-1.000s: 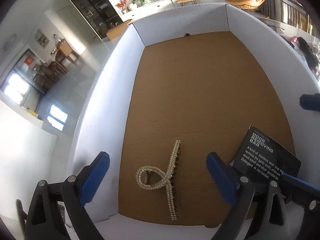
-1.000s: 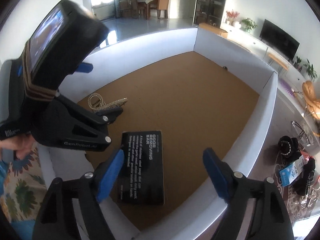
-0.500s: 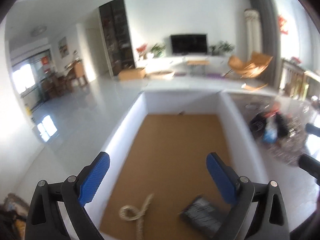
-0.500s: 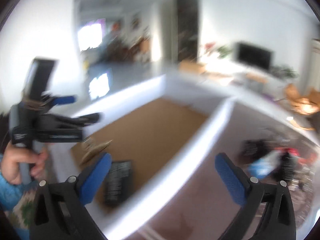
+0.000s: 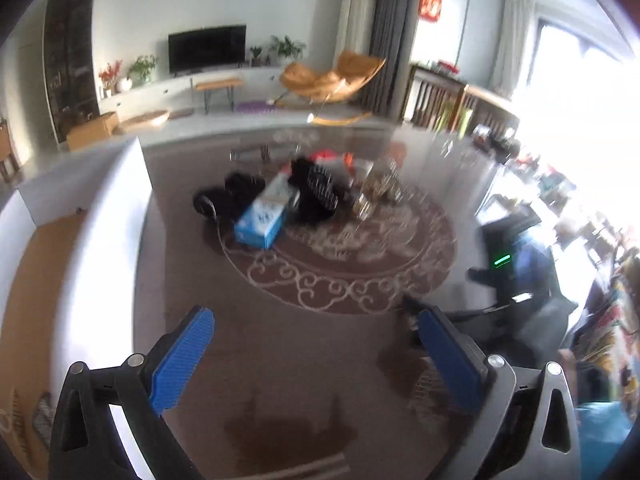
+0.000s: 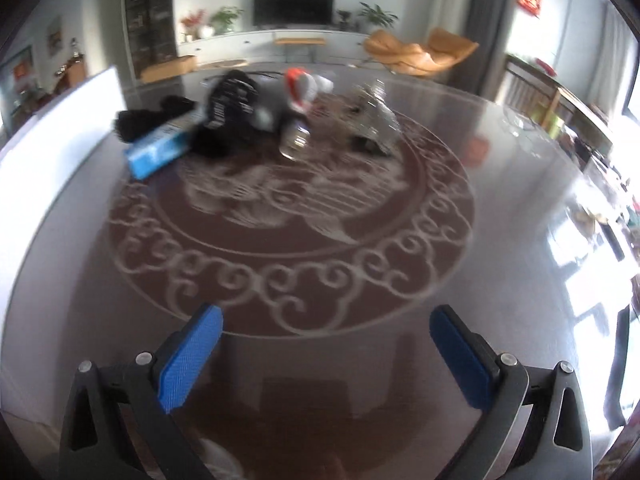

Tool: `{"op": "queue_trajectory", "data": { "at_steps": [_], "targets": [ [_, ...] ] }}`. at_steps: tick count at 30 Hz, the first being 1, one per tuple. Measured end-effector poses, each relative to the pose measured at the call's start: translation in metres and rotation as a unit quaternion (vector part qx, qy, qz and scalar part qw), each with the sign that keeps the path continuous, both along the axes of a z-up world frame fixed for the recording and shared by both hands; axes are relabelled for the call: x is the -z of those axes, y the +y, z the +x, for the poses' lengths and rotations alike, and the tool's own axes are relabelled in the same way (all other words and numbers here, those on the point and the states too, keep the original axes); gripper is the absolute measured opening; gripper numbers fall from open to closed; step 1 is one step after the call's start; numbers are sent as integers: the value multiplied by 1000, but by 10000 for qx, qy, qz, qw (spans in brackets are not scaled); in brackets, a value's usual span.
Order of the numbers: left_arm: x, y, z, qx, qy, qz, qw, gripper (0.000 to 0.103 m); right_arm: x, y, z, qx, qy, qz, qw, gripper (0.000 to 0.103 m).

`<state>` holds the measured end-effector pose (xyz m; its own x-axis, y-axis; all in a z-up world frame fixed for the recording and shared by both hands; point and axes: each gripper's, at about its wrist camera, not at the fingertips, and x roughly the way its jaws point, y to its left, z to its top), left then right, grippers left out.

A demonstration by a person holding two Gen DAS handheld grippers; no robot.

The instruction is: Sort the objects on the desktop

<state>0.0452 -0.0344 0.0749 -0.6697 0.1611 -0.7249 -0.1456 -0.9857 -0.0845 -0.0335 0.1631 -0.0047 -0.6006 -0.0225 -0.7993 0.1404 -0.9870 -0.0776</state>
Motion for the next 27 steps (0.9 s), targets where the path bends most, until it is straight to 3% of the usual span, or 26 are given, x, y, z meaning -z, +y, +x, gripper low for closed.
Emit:
{"op": "queue_trajectory", "data": {
  "at_steps": [4,7,13,27],
  "targets": [
    [57,11,-33,-257,-322,-419,9983,103,-6,7,0,52,23,-123,9999,103],
    [76,11,-46,-363,-475,-446,9972,103,4,14,-9,94,-98,-220,9997,103],
    [93,9,-60,-387,-648,-412,9963,103,15,14,-18,117,-144,-295,9994,103],
    [93,15,-58,-286,-712,-539,9956,103,19,11,-18,120,-140,-294,9994,103]
  ]
}}
